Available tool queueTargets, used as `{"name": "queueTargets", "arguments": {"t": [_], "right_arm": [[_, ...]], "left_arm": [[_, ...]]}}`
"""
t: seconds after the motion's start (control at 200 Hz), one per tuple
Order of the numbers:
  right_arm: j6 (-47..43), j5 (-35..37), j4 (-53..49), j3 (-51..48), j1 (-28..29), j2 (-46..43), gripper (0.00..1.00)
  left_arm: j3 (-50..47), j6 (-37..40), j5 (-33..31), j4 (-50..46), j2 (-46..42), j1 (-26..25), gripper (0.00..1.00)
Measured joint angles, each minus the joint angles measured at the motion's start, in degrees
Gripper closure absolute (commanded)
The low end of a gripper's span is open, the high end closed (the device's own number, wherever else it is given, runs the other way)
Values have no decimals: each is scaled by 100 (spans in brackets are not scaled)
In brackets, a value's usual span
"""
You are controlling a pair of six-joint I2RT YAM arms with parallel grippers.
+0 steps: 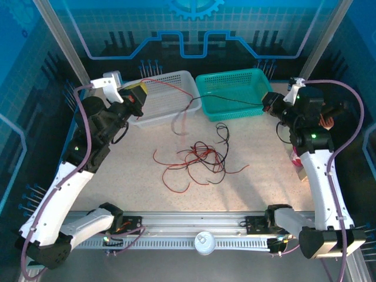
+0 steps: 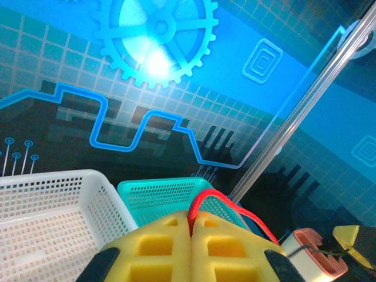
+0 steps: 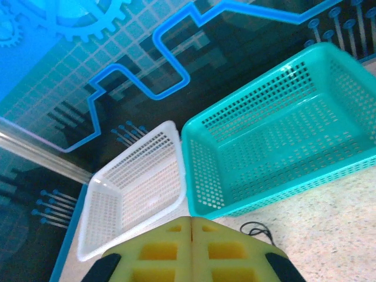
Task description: Untangle the cables
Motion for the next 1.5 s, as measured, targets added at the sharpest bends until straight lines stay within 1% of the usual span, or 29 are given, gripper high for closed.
{"name": "queueTargets", "arguments": {"t": [0.17,0.375,0.485,0.59,0.67,0.87,1.07,1.225,1.366,1.501], "right_arm": [[-39,295,-57,-140,-175,-120,100],[-37,463,-144,-439,-295,-122,100],[-33,372,-129,-540,-304,-122,100],[-31,-59,2,-605,-293,-120,100],[-39,-358,131,-601,-184,-98,100],[-59,-887,260,-481,417,13,100],[-66,-1222,481,-337,887,162,100],[-175,-1235,509,-160,1172,236,100],[-271,-1054,516,-140,1200,249,100],[-352,-841,518,-205,1200,267,100]], "left_arm": [[7,33,-44,2,-68,26,100],[7,33,-42,-7,-125,26,100],[7,33,-26,-28,-129,26,100],[7,35,142,-42,-127,31,100],[7,28,337,-35,-109,37,100],[31,-15,879,28,87,42,100],[140,-144,1329,48,341,42,100],[140,-177,1471,50,374,33,100],[227,-293,1561,48,385,24,100],[525,-372,1648,55,415,17,100]]}}
